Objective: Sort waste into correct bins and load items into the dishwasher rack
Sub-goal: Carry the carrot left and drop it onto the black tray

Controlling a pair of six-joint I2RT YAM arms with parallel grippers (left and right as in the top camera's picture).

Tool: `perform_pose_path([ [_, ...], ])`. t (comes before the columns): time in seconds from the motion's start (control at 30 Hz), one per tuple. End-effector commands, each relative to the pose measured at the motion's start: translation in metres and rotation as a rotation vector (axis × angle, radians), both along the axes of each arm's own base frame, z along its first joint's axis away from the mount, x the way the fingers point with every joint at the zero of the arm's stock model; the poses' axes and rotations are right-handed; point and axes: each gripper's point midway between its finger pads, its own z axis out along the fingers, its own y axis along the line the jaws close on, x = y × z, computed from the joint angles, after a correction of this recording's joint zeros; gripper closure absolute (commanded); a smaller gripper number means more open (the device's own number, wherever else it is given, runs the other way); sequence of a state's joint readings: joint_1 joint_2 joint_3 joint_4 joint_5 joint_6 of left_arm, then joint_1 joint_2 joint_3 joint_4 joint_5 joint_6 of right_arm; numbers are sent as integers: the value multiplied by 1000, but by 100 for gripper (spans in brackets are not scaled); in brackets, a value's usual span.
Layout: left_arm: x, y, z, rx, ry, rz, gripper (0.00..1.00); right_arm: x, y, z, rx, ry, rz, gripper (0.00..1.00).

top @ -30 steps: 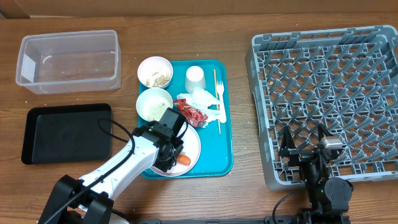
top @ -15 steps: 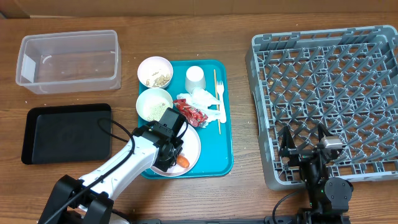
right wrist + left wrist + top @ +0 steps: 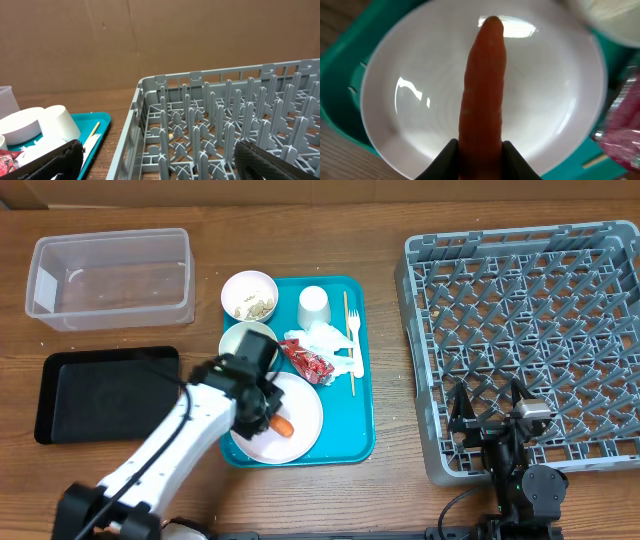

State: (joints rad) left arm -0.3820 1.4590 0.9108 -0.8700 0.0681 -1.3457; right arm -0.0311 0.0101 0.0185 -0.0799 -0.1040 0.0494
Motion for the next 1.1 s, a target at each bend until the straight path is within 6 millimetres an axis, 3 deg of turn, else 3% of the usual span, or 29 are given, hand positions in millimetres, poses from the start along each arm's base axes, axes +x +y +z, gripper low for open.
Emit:
perform_pose_path([
  [0.0, 34, 22, 54, -18, -147, -31, 96, 0, -2, -3, 2, 0, -8, 0],
  [0.07, 44, 52, 74, -6, -180, 31, 96, 0, -2, -3, 2, 0, -8, 0],
  [0.17, 49, 96, 80, 13, -189, 162, 96, 0, -2, -3, 2, 0, -8, 0],
  [0.27, 42, 156, 67, 45, -137, 360, 96, 0, -2, -3, 2, 0, -8, 0],
  [0.3, 39, 167, 63, 50, -120, 398, 96, 0, -2, -3, 2, 0, -8, 0],
  [0.37, 33, 197, 47, 81, -73, 492, 96, 0, -2, -3, 2, 0, -8, 0],
  [0.43, 31, 235, 19, 140, -11, 564, 96, 0, -2, -3, 2, 0, -8, 0],
  [0.6, 28, 265, -9, 164, 39, 625, 96, 0, -2, -3, 2, 0, -8, 0],
  [0.7, 25, 280, -13, 167, 34, 672, 92, 0, -2, -3, 2, 0, -8, 0],
  [0.77, 23, 289, -12, 169, 20, 700, 84, 0, -2, -3, 2, 0, -8, 0],
  [0.8, 21, 293, -12, 170, 21, 714, 71, 0, -2, -3, 2, 0, -8, 0],
  [0.87, 22, 295, -12, 169, 14, 719, 60, 0, -2, -3, 2, 0, -8, 0],
  [0.97, 29, 292, -12, 146, -12, 703, 6, 0, -2, -3, 2, 0, -8, 0],
  [1.0, 33, 291, -11, 131, -27, 680, 0, 0, -2, -3, 2, 0, -8, 0],
  [1.07, 41, 285, -10, 89, -57, 626, 0, 0, -2, -3, 2, 0, -8, 0],
])
